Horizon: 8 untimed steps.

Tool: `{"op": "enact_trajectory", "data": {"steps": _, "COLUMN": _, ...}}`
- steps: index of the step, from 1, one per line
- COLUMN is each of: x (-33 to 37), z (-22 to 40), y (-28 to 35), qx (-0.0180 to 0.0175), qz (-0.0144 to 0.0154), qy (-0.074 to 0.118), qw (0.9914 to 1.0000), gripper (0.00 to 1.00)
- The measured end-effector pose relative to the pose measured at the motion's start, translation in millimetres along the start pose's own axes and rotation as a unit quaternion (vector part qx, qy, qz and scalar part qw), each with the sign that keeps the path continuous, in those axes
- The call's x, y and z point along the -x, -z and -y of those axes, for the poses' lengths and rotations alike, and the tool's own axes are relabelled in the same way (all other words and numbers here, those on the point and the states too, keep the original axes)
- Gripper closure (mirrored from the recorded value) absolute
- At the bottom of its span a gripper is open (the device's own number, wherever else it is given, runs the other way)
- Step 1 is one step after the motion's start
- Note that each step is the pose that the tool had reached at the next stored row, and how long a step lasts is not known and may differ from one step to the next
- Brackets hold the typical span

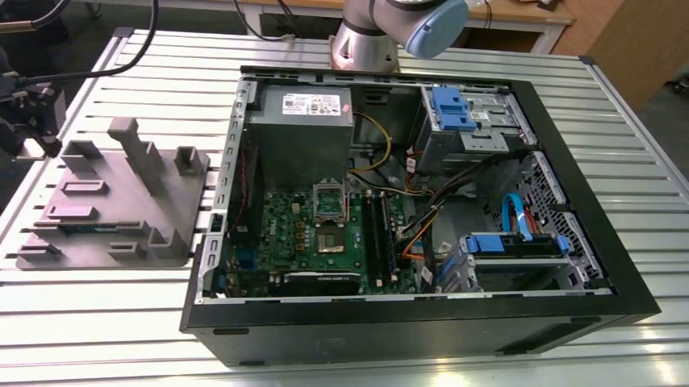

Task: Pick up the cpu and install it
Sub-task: 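Pick up the cpu and move it towards the insertion slot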

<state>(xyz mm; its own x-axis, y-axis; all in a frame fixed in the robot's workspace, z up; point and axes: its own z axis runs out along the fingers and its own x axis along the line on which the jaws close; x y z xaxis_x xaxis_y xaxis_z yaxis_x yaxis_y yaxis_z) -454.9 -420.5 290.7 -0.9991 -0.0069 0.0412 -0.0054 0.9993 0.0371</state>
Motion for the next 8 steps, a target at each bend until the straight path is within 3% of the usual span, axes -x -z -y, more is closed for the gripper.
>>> {"op": "enact_trajectory", "data": {"steps": 8, "x": -0.1, "z": -0.8, "y": 21.5, "qx": 0.0000, "qz": 0.0000, "qy": 0.000, "qw": 1.00000, "gripper": 0.53}}
